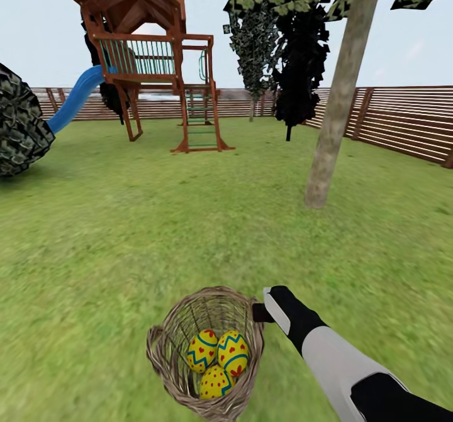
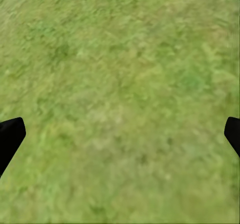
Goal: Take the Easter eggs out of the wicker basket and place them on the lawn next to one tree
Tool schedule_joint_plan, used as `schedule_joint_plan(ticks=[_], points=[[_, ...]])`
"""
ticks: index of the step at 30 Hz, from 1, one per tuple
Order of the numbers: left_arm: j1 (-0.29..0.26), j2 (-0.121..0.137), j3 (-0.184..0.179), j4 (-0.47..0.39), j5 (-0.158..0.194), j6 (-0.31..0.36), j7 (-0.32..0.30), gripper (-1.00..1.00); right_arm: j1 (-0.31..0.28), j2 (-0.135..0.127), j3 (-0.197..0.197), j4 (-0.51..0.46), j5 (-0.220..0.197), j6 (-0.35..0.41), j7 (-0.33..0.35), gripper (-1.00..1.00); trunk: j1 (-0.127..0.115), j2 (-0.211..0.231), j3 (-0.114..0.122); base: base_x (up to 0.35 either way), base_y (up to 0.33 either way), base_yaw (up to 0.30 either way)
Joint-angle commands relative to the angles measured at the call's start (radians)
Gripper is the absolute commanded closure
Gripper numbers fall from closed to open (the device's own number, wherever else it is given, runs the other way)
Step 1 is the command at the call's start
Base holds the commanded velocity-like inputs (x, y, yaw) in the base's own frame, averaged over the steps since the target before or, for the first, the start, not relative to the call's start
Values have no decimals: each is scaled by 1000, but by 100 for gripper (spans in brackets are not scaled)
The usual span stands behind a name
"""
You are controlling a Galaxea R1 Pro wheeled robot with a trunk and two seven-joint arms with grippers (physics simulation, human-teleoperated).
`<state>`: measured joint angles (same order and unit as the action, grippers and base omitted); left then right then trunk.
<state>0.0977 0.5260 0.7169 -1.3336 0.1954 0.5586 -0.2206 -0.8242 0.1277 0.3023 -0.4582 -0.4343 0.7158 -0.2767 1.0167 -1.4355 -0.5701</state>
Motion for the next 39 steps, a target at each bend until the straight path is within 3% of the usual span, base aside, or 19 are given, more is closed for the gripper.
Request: schedule_joint_plan(ticks=[1,39], points=[[0,0,1,-1,5,6,-2,-100,-1,0,7,-1,-18,1,-9,100,1,-1,-1,311,102,0],[0,0,1,-1,4,4,0,-100,-1,1,8,-2,-18,1,-7,100,1,-1,-1,315,80,0]])
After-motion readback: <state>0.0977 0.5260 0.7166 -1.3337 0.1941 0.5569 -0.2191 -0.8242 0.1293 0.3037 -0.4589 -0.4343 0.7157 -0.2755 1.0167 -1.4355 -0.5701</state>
